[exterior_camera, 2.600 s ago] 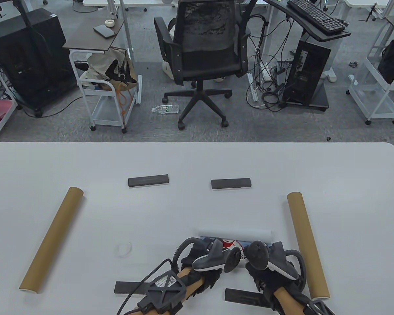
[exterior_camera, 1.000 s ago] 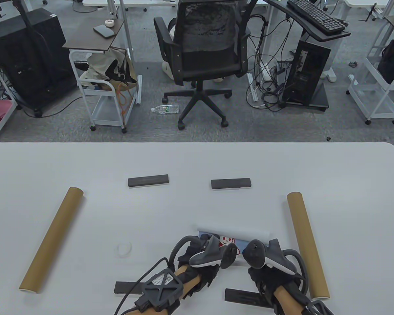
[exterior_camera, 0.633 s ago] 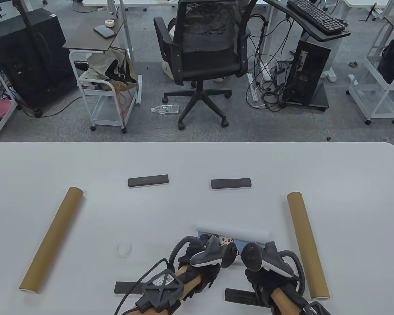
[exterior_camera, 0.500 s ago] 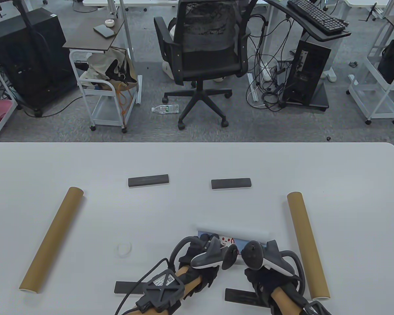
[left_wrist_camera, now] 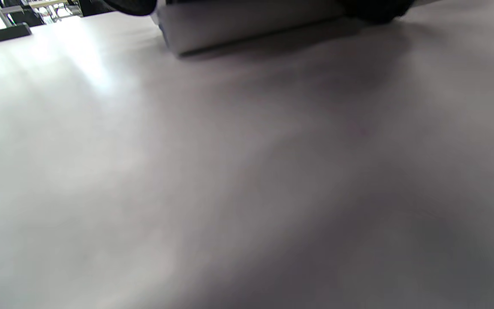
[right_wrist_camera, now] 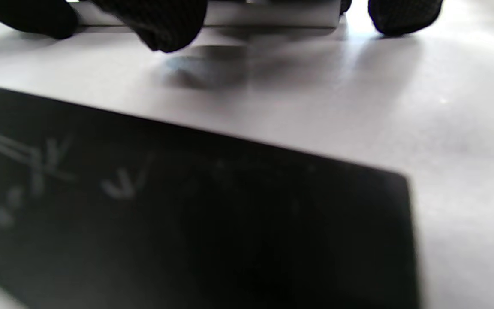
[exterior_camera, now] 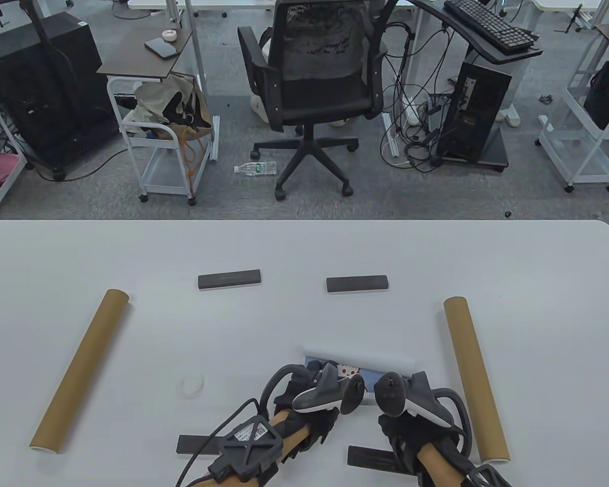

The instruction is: Roll up posters and store in mailing tubes

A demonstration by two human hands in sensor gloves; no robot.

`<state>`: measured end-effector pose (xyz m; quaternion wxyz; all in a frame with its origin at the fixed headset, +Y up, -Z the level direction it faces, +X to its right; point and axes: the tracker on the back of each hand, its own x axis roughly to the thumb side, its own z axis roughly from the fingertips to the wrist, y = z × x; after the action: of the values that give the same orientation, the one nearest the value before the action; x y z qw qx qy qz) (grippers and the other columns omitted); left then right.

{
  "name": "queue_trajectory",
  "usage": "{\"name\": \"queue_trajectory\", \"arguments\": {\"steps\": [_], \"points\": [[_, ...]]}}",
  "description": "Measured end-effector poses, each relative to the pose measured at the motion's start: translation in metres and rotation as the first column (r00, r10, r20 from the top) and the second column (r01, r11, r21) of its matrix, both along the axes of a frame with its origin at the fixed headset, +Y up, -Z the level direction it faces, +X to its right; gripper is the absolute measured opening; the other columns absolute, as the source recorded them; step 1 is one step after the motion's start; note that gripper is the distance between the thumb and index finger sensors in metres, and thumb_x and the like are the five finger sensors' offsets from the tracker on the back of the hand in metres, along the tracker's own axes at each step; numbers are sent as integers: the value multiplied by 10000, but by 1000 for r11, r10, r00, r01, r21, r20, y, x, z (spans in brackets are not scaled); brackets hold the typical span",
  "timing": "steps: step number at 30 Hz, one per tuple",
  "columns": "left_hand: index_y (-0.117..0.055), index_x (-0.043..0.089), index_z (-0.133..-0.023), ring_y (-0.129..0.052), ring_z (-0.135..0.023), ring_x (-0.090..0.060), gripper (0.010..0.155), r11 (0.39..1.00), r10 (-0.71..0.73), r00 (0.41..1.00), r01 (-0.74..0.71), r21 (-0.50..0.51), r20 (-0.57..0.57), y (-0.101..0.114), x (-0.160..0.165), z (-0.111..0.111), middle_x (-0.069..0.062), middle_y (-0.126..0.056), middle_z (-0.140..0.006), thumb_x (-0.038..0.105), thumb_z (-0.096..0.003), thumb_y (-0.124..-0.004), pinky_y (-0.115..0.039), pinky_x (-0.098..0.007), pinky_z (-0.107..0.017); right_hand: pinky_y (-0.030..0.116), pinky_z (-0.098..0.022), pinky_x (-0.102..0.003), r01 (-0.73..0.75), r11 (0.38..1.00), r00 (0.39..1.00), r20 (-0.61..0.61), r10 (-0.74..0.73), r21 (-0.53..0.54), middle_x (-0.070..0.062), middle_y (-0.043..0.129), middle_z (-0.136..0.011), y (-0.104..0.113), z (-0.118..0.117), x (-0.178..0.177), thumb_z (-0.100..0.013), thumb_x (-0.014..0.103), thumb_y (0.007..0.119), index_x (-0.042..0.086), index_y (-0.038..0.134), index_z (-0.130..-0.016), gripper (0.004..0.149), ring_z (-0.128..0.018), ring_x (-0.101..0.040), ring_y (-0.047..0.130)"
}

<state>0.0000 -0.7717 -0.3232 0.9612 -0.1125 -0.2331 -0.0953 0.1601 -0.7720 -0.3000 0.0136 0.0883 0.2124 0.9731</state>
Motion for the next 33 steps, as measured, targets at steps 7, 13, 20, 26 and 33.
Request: {"name": "queue_trajectory", "arguments": {"steps": [7,13,20,26,33], "points": [[-703,309,-863,-724,-999,-321,434,999,13,1000,-13,-32,3,5,1,2,-21,-624,-1085,431,-447,-687,-642,-561,-696,558,-629,-664,21,997,1000,-18,-19,78,-185,544,-1012,10,4,0,-484,316,747,133,559,-958,543,-952,-463,525],[-555,343,-960,-673,-1022,-331,568,997,-22,999,20,-68,-32,2,-5,-3,-25,-539,-1116,493,-441,-730,-618,-562,-709,532,-641,-673,18,999,1000,13,-18,42,-158,456,-1047,1,-1,2,-492,312,735,166,504,-985,564,-986,-462,430],[-692,332,-865,-720,-1002,-317,432,1000,-9,1000,8,-24,-25,5,-4,-2,-18,-622,-1086,426,-444,-708,-644,-557,-698,535,-641,-656,25,993,1000,-10,-24,116,-183,422,-1036,9,3,0,-484,323,743,171,462,-989,597,-953,-474,465],[-620,334,-936,-700,-1011,-326,527,999,3,999,-4,-36,-33,6,-5,-3,-27,-595,-1099,482,-439,-717,-634,-559,-701,537,-638,-666,19,999,1000,-1,-19,42,-170,459,-1038,3,2,2,-491,309,735,162,477,-993,583,-966,-466,464],[-648,354,-894,-711,-1005,-320,464,1000,-15,999,15,2,-36,3,-6,-6,-21,-609,-1091,440,-444,-721,-640,-558,-698,497,-656,-669,0,999,1000,-3,0,48,-165,337,-1063,1,1,-1,-494,315,732,193,387,-1007,631,-987,-470,357]]}}
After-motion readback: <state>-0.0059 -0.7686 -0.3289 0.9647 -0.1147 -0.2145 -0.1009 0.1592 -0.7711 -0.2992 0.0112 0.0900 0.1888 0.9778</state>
